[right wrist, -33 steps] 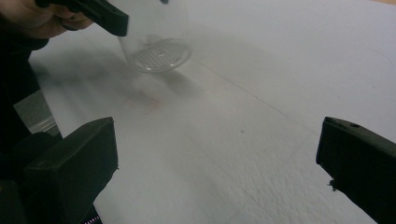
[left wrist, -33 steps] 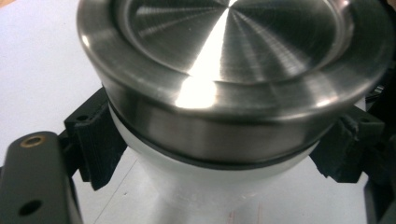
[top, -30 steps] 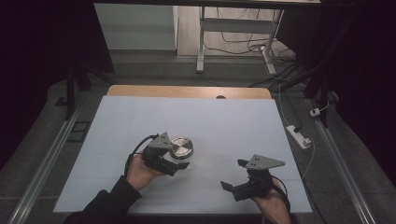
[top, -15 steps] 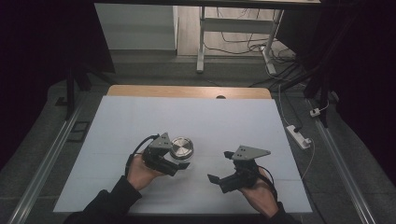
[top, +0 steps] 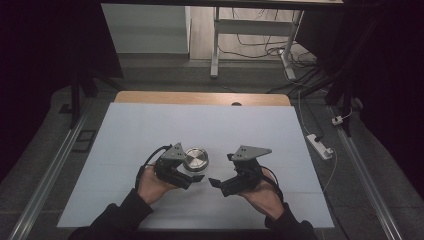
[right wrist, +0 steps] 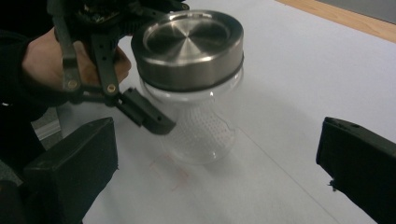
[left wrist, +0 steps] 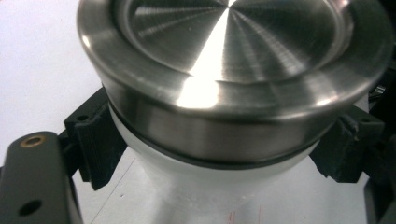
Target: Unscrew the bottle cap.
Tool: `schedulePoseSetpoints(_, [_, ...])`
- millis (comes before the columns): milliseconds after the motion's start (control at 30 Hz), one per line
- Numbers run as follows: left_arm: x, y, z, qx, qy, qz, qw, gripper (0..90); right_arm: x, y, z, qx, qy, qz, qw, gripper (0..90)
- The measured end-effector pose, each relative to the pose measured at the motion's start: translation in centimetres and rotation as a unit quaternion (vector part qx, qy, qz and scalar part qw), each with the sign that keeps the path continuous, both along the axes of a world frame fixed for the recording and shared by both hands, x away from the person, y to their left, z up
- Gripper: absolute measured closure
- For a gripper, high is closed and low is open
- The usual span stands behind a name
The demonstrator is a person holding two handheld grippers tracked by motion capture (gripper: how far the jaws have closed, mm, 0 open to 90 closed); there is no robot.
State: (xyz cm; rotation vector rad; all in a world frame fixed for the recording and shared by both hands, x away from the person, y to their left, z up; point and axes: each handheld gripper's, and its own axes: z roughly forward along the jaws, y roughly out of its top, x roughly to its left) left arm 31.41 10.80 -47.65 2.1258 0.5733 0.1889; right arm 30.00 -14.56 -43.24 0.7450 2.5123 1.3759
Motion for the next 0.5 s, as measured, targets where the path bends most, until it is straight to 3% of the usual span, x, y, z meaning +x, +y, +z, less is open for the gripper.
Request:
schedulePoseSetpoints(133, [0.0,-0.2,-0.1,0.001,0.000,-0.001,1.0000,15.5,0.6,0.8,0.4,-0.002,0.005,0.001,1.0000,0.0])
schedulePoseSetpoints(500, [-0.1,-0.7,-0.1,0.008,-0.002,0.006,0.9999,15.5,1.4,5.1,0.8,-0.022,-0.012,0.008,0.9997,0.0])
